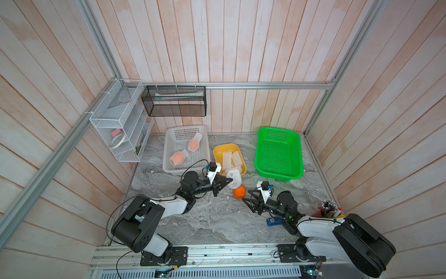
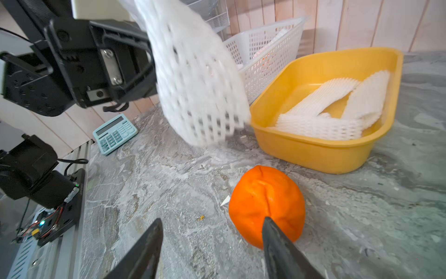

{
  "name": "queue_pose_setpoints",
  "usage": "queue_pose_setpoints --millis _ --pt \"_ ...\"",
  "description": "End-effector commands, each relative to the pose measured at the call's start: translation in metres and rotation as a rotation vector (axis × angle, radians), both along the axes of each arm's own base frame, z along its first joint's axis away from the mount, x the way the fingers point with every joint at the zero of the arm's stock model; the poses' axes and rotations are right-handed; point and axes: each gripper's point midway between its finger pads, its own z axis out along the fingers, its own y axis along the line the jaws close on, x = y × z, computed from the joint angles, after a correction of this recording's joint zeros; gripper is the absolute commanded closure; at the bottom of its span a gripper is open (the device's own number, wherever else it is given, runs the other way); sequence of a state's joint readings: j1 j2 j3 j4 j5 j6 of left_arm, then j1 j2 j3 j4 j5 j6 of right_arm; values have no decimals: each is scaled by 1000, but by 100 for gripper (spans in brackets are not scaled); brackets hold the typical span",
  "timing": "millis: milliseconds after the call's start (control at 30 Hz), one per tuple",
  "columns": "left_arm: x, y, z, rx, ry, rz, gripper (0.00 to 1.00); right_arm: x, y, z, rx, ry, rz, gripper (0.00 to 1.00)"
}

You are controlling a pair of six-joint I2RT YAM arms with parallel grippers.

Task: Remove foam nets from oranges
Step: Remove the foam net from the orange, then place the foam net into the storage box.

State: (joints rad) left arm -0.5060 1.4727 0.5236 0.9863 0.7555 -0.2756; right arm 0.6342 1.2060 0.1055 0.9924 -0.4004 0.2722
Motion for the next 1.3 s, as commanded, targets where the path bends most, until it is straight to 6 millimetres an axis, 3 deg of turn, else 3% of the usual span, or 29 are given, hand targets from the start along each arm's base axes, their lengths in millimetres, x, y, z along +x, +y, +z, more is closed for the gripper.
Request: queue_pose_setpoints --millis 0,100,167,200,333,533,600,633,700,733,800,933,1133,1167,1200,1267 --pt "33 18 27 -37 66 148 100 18 -3 -7 -63 42 -105 28" --pt "66 20 27 36 208 228 100 27 -4 -19 -111 104 -151 27" --pt "85 17 21 81 313 239 100 31 -4 -21 -111 123 -173 12" --pt "94 16 16 96 364 251 100 33 -2 -22 -117 129 -176 11" --pt "125 17 -12 130 532 290 100 35 12 -23 -127 153 -158 10" --pt "159 10 -36 105 678 305 100 32 36 -30 -121 224 -102 10" --pt "169 6 -44 108 719 304 96 30 45 -31 -114 244 -71 10" --pt "173 4 -48 112 732 307 93 29 50 -31 -109 250 -54 10" --pt "180 4 -57 117 765 324 76 29 60 -32 -102 262 -35 9" --pt "183 3 -61 117 779 330 61 28 65 -34 -98 270 -20 9" --pt "188 5 -64 103 793 350 47 31 76 -38 -102 283 -2 9" --pt "196 11 -51 72 799 377 21 35 88 -47 -102 308 0 9" --pt "198 26 -5 19 753 395 18 41 97 -60 -135 319 -11 10" --pt "198 29 5 11 740 400 14 43 99 -64 -148 324 -9 11" --pt "197 30 12 3 731 404 0 43 100 -67 -160 329 -8 11" --pt "195 34 28 -4 720 404 0 45 103 -71 -168 331 -13 11"
